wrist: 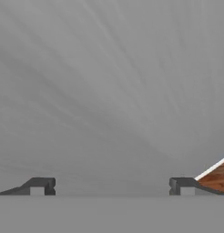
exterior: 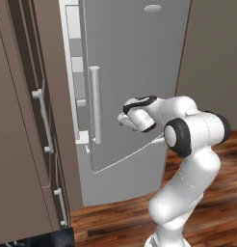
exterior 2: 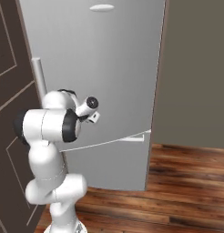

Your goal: Place the squash in the correct fridge rack based on whether it is a fruit or vegetable. Finally, close the fridge door.

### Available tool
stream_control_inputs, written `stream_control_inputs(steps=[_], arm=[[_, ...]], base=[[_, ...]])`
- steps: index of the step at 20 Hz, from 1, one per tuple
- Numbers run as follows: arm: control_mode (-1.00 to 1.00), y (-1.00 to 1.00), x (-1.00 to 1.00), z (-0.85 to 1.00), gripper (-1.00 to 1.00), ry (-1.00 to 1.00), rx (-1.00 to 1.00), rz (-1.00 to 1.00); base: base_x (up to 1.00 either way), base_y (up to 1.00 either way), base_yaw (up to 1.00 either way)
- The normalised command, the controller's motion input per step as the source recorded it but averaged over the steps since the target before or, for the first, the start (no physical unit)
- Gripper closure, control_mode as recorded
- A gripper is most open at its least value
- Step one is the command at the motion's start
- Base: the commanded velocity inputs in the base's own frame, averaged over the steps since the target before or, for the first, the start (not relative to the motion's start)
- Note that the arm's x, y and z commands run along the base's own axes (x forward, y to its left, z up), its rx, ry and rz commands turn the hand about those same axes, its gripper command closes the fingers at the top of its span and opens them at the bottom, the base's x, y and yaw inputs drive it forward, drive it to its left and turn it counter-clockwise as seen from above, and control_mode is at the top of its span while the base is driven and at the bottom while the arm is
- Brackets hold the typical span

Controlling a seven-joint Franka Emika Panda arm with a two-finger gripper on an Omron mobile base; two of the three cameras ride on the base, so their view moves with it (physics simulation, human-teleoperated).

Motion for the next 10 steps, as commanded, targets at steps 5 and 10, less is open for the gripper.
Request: stream_control_inputs(steps=[5, 10], arm=[[-1.00, 0.40, 0.45, -0.39, -1.00, 0.00, -0.06, -0.13], [-1.00, 0.30, 0.34, -0.35, -1.00, 0.00, -0.05, -0.13]], base=[[0.00, 0.00, 0.00], [0.00, 0.00, 0.00]])
